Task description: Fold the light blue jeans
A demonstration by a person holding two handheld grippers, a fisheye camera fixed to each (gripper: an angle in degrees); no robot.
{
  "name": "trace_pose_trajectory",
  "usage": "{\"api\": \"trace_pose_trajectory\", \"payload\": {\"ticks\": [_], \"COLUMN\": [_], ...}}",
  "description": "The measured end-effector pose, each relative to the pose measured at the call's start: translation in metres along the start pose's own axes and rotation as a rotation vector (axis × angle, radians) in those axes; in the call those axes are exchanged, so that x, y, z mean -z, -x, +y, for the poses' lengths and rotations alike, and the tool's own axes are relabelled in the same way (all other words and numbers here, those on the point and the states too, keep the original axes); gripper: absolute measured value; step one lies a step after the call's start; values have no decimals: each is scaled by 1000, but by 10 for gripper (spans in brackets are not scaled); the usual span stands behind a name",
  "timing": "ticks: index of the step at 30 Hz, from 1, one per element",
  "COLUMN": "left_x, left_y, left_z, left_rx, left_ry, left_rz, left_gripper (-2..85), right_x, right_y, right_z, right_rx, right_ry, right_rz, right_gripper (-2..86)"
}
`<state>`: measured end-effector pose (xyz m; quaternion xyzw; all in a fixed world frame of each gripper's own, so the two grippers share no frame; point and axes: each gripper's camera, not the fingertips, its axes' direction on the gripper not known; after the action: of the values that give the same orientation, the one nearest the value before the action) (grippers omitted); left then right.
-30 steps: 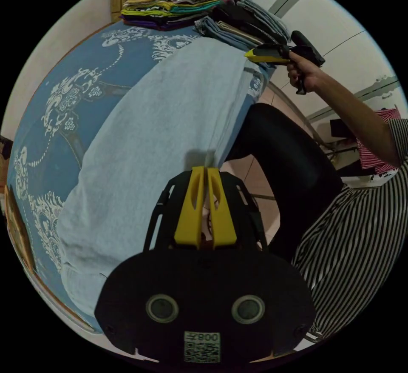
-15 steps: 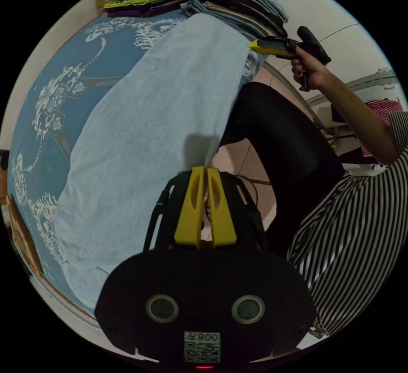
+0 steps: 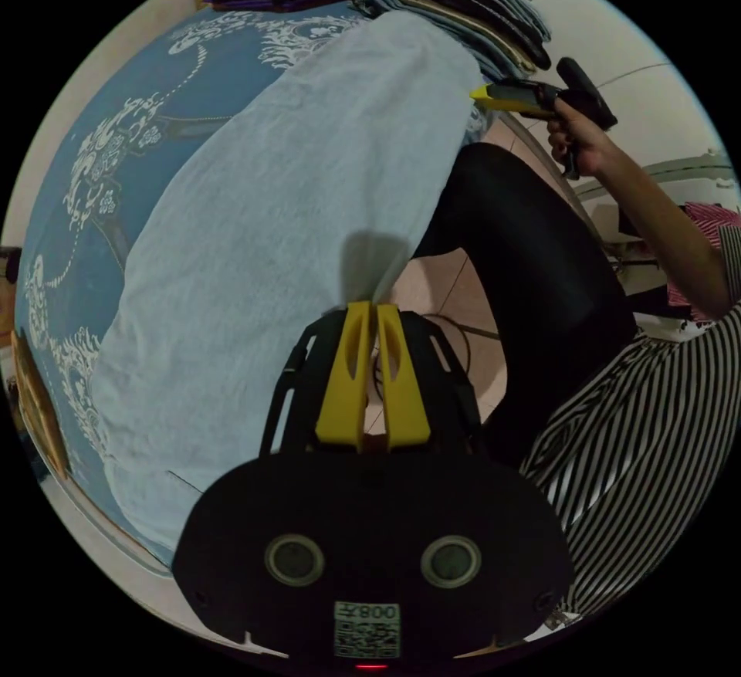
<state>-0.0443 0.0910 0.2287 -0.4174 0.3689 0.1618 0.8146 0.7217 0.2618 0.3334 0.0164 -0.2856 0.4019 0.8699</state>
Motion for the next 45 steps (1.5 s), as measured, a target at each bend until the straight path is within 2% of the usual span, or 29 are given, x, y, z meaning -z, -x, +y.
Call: {"api": "trace_pose_trajectory", "payload": {"ticks": [5,9,11,14,19,21,23,31,37,40,45], "left_x": [55,92,109,119,121,115,115,144,152,156,166], "left_y": [48,109,153,201,254,263,256,220,219,222,228], "left_z": [62,124,160,187,195,192,197,272,315,330,354], "left_rx": [203,422,535,613,614,572,508,466,483,473,483], "left_ry": [-212,-322,-340,-317,-287,-227,-192,-384,-430,-429,-453], "left_rz": [119,82,29,9,71,100,47,-23,-1,-1,7], "left_gripper": [55,72,81,93,100,80,49,27,20,15,9], "right_x": [-16,-36,-53,-107,-245,-289,-330,-483,-556,-580,-598], "right_y": [31,74,110,190,340,385,429,593,665,690,743], "right_z": [16,32,36,35,35,37,39,78,121,148,185], "right_rx": [7,29,109,313,632,703,762,1055,1099,1162,1365], "right_ry": [-22,-32,-17,108,382,447,508,700,896,922,809], "right_rz": [39,64,65,58,-44,-77,-99,5,-51,30,121], "right_gripper": [20,27,29,35,52,51,49,56,55,57,69]}}
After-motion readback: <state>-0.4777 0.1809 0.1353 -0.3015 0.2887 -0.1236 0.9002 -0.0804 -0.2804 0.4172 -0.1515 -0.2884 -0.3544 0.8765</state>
